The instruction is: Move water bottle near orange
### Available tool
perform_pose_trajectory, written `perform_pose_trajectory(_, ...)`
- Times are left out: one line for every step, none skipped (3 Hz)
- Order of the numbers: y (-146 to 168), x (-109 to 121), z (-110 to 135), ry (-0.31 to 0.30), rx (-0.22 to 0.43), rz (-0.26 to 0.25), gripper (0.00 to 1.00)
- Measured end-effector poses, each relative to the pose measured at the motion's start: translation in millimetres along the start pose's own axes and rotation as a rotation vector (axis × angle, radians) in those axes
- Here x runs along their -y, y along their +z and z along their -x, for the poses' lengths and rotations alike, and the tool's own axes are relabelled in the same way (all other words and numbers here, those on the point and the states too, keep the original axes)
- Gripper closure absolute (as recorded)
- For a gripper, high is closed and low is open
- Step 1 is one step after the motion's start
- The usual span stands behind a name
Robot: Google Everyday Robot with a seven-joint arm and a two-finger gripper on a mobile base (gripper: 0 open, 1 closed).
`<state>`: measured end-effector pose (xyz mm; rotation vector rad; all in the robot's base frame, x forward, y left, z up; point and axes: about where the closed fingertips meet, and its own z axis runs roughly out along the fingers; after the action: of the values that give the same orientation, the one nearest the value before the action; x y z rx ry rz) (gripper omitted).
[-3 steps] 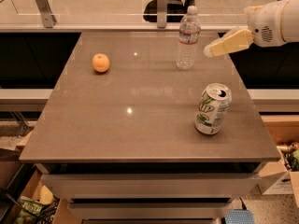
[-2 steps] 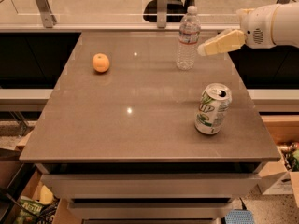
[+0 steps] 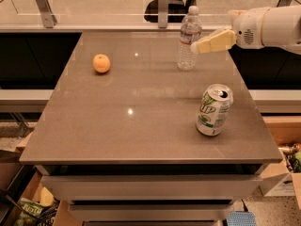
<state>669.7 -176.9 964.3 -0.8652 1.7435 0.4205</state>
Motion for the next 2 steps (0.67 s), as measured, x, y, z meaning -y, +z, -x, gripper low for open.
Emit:
perform_pose_trajectory(17.2, -1.0, 3.3, 0.005, 0.037, 0.025, 0.0)
perform_pose_trajectory(32.2, -3.7, 5.9, 0.004, 0.065, 0.049, 0.0)
